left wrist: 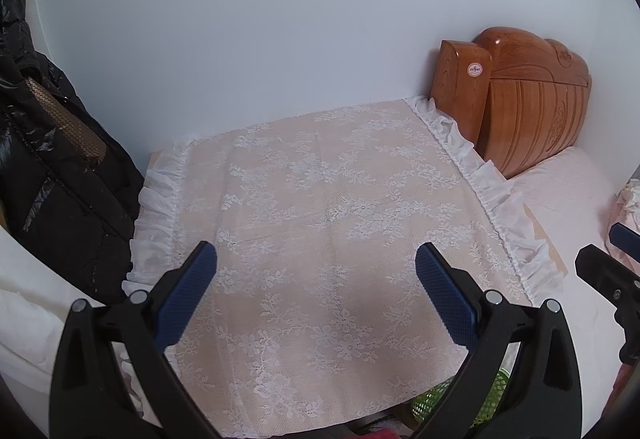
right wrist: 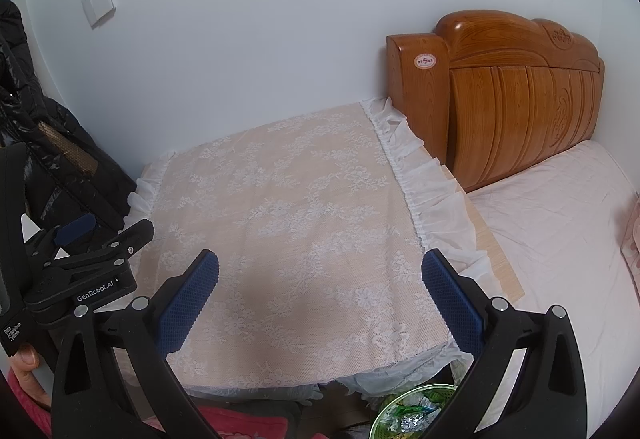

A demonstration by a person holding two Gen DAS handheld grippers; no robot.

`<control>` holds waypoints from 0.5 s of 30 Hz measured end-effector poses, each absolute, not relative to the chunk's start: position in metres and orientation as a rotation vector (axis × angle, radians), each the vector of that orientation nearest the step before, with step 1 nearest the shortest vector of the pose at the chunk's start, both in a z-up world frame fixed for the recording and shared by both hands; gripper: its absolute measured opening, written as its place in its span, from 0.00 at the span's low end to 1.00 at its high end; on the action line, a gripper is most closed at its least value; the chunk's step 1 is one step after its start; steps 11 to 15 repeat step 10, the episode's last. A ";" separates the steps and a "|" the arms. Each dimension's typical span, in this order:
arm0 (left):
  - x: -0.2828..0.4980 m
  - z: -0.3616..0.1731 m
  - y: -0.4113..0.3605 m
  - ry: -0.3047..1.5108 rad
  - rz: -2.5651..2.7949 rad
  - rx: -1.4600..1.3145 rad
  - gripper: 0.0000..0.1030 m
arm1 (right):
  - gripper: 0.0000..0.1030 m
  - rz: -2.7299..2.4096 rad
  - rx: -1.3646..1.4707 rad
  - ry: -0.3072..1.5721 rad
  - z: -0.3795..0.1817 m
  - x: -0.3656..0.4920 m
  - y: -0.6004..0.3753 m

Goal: Collect trash

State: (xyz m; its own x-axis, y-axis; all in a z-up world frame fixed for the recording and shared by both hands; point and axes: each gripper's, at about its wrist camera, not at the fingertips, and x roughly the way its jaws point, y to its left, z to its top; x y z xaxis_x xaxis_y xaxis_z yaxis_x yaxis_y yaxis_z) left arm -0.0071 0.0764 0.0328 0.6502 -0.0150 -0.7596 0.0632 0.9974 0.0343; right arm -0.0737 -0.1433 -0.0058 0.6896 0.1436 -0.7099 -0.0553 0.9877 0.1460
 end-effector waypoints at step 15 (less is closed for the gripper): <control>-0.004 0.031 0.077 0.886 -0.038 0.042 0.93 | 0.98 0.113 0.111 0.806 -0.008 -0.074 -0.140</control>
